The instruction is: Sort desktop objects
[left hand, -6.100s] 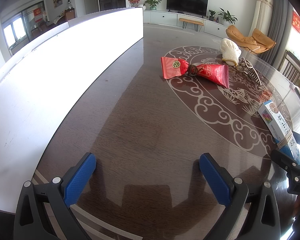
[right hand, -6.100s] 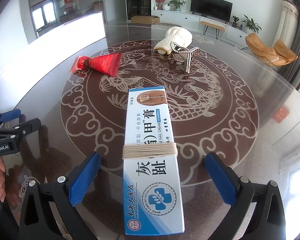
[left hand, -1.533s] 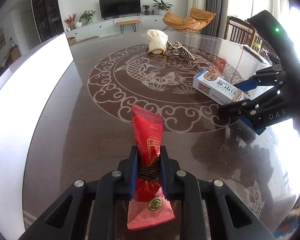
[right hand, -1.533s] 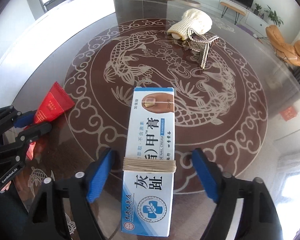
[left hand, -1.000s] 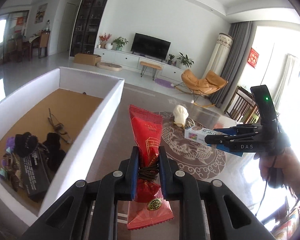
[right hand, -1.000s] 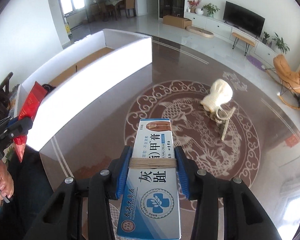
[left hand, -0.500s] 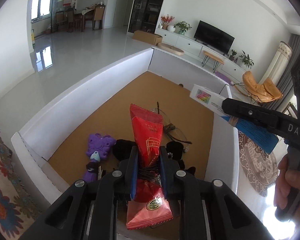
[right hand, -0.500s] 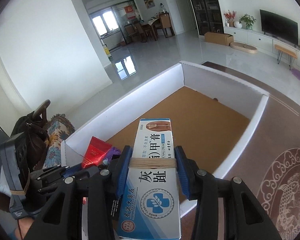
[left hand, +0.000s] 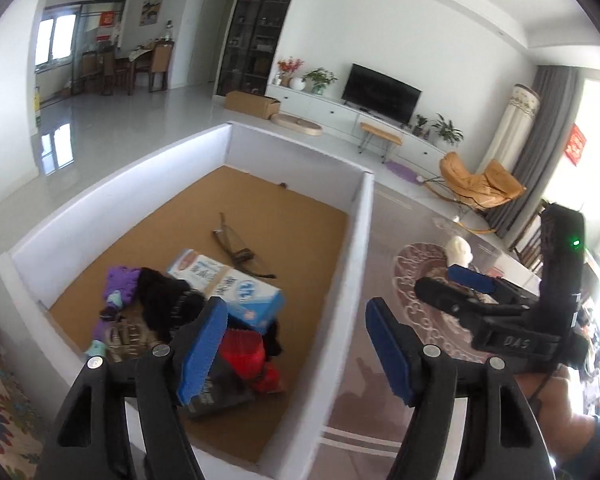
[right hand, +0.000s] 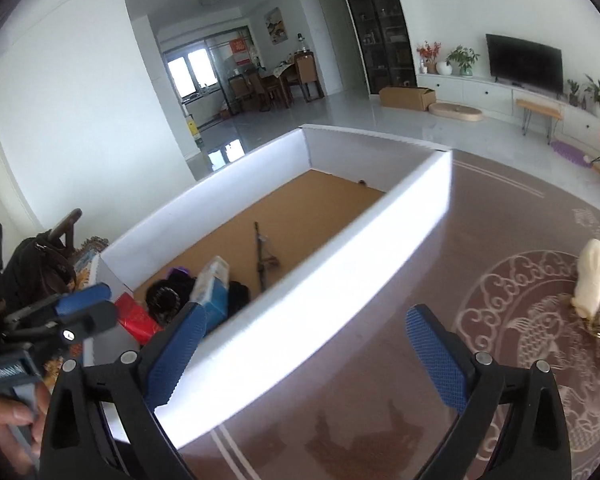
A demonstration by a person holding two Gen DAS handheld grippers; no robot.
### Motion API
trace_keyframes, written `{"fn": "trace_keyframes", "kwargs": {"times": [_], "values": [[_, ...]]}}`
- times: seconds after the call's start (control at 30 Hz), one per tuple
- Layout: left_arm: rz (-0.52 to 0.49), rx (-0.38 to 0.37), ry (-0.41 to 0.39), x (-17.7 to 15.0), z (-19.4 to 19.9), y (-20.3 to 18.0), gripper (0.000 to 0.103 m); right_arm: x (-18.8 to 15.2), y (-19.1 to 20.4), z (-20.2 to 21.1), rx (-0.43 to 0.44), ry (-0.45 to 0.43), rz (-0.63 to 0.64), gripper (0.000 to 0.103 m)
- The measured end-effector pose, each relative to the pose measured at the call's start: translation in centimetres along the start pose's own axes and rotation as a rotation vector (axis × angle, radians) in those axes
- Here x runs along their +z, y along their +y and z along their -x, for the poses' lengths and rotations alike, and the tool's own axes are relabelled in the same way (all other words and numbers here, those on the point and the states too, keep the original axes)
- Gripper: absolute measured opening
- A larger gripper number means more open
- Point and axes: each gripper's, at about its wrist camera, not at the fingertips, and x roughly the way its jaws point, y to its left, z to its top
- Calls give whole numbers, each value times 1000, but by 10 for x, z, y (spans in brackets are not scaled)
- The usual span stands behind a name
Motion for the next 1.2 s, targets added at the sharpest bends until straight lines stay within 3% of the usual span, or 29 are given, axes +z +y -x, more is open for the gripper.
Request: {"fn": "trace_keyframes", "kwargs": {"times": [0.13, 0.2, 0.37, 0.5, 0.7, 0.77, 0.87, 1.2], "values": [[-139, -148, 13, -24, -7, -84, 99, -61, -73, 39, -234, 67, -6, 101], [-187, -196, 60, -43, -23, -118, 100, -92, -107, 55, -341, 113, -27, 101], [-257, -122, 270, -87, -100, -173, 100, -153, -168, 92, -482, 163, -156, 101], [-247, -76, 324, -99, -134, -183, 100, -175, -181, 98, -509, 183, -198, 101], [-296, 29, 258, -104, -147, -179, 100, -176, -178, 97, -508, 183, -206, 103], [-283, 50, 279, -106, -149, -171, 100, -177, -184, 96, -493, 184, -232, 103], [-277, 50, 243, -102, -143, -169, 100, -178, -183, 96, -500, 184, -233, 103], [-308, 66, 283, -106, -148, -175, 103, -178, -182, 95, -500, 184, -233, 103]]}}
